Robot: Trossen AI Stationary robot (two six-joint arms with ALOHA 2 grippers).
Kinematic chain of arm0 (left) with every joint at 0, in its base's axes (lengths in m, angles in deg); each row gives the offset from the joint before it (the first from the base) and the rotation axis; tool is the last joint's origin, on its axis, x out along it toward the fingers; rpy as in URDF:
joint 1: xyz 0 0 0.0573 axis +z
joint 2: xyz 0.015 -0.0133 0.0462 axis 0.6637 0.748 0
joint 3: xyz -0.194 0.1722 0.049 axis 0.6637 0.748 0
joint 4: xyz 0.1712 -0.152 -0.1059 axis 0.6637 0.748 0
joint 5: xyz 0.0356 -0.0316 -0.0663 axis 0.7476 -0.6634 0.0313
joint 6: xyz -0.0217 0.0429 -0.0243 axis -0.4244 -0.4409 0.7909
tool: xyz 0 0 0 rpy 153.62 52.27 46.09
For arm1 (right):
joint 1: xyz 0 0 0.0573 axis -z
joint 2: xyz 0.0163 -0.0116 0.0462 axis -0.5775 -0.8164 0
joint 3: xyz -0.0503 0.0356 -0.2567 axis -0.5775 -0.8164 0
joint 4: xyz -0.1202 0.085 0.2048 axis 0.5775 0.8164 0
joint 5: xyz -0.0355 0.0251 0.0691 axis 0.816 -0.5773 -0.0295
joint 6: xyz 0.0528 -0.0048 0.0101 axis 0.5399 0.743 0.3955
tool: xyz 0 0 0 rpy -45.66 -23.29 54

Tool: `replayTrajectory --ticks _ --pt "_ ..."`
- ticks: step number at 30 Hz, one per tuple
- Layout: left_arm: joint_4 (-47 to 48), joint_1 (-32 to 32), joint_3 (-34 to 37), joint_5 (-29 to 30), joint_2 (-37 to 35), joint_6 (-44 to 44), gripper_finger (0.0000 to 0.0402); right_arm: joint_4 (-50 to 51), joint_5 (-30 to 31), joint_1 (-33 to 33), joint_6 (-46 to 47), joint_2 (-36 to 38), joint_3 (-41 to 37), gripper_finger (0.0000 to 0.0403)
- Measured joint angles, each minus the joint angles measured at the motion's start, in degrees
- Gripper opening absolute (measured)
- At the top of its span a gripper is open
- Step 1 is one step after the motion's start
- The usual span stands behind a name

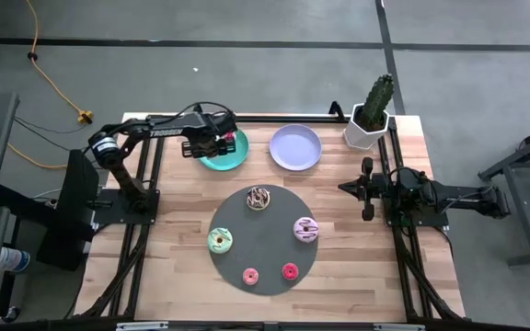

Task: Pick & Place donuts
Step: Put the small black donut on the green plate, then put the small pink donut on the green plate

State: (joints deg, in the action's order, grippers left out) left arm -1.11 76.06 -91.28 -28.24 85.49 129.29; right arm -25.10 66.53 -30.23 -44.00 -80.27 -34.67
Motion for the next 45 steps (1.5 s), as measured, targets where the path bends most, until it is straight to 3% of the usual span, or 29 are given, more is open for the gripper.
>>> replayTrajectory --ticks 6,11,20,29,35,45 --pt "-1.51 2.05 0.0 -1.78 0.61 -3.58 0.0317 0.0 0.0 0.0 0.0 0.0 0.0 0.0" --pt "-2.41 2.75 0.0 0.42 0.61 -5.88 0.0342 0.0 0.0 -0.01 0.0 0.0 0.0 0.0" --pt "-3.71 2.64 -0.71 -1.66 0.61 -11.94 0.0344 0.0 0.0 0.01 0.0 0.0 0.0 0.0" --pt "-3.56 0.98 -8.96 -8.3 0.33 -24.04 0.0344 0.0 0.0 0.0 -0.01 0.0 0.0 0.0" --pt "-3.54 -4.14 -17.21 -9.18 0.31 -29.12 0.0344 0.0 0.0 0.01 0.0 0.0 0.0 0.0" --pt "-5.14 -14.7 -26.92 -8.62 0.31 -29.54 0.0344 0.0 0.0 -0.01 0.0 0.0 0.0 0.0"
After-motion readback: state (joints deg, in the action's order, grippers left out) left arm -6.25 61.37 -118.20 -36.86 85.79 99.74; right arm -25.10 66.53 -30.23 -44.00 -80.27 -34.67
